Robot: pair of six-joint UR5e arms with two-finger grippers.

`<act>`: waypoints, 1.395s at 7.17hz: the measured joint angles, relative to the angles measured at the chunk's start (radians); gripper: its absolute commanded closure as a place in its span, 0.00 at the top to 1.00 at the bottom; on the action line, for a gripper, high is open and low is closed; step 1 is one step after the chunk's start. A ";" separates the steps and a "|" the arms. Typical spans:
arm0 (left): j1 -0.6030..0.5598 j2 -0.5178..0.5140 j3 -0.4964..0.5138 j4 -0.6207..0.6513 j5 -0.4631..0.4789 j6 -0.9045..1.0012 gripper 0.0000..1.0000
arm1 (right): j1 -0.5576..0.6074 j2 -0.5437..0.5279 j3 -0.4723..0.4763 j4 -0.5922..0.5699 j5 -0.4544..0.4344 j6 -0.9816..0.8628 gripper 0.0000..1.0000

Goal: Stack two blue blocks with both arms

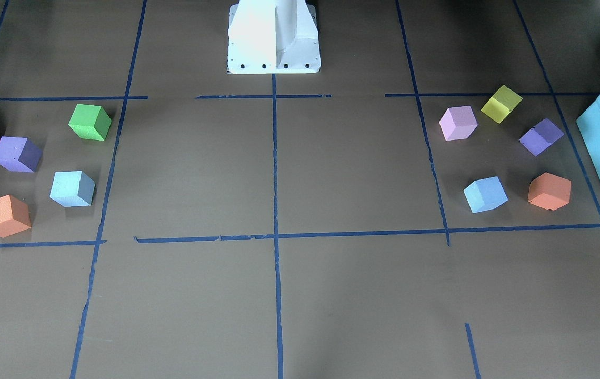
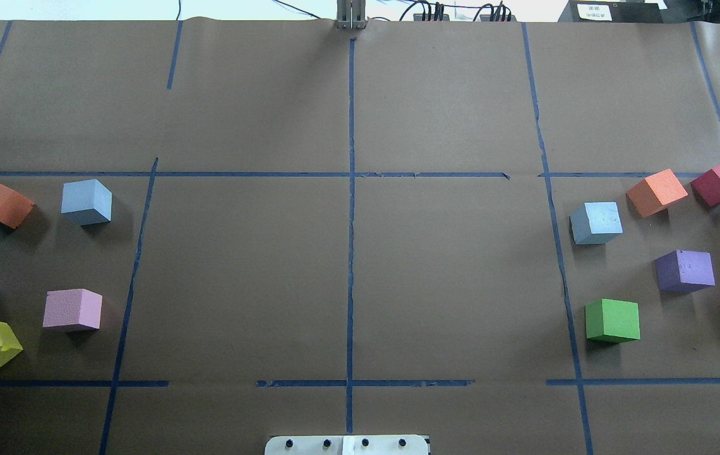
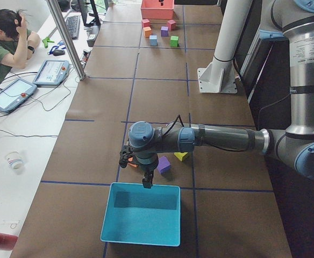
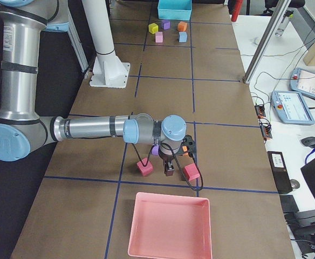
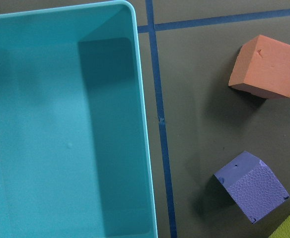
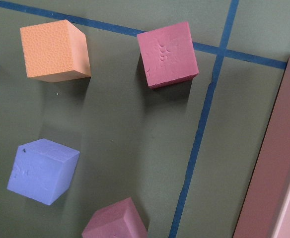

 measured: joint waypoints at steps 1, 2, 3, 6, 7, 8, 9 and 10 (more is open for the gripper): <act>0.000 0.000 0.000 0.000 0.000 0.000 1.00 | 0.000 0.000 0.001 0.001 0.000 0.000 1.00; 0.000 0.000 0.000 0.000 0.001 0.000 1.00 | -0.002 0.003 0.001 0.002 0.000 0.000 1.00; 0.000 0.000 0.000 -0.001 0.000 0.000 1.00 | -0.013 0.012 0.003 0.006 0.000 0.001 1.00; 0.000 0.000 0.000 -0.001 0.000 0.000 1.00 | -0.110 0.090 0.059 0.023 -0.003 0.224 1.00; 0.000 -0.001 0.000 -0.001 0.000 0.000 1.00 | -0.164 0.139 0.079 0.024 -0.009 0.352 1.00; 0.000 -0.001 0.000 -0.001 -0.001 0.000 1.00 | -0.230 0.195 0.088 0.029 -0.033 0.482 1.00; 0.000 -0.001 0.000 -0.001 -0.001 0.000 1.00 | -0.303 0.237 0.087 0.071 -0.080 0.620 1.00; 0.000 -0.002 -0.001 -0.001 -0.001 0.000 1.00 | -0.380 0.253 0.079 0.160 -0.137 0.767 1.00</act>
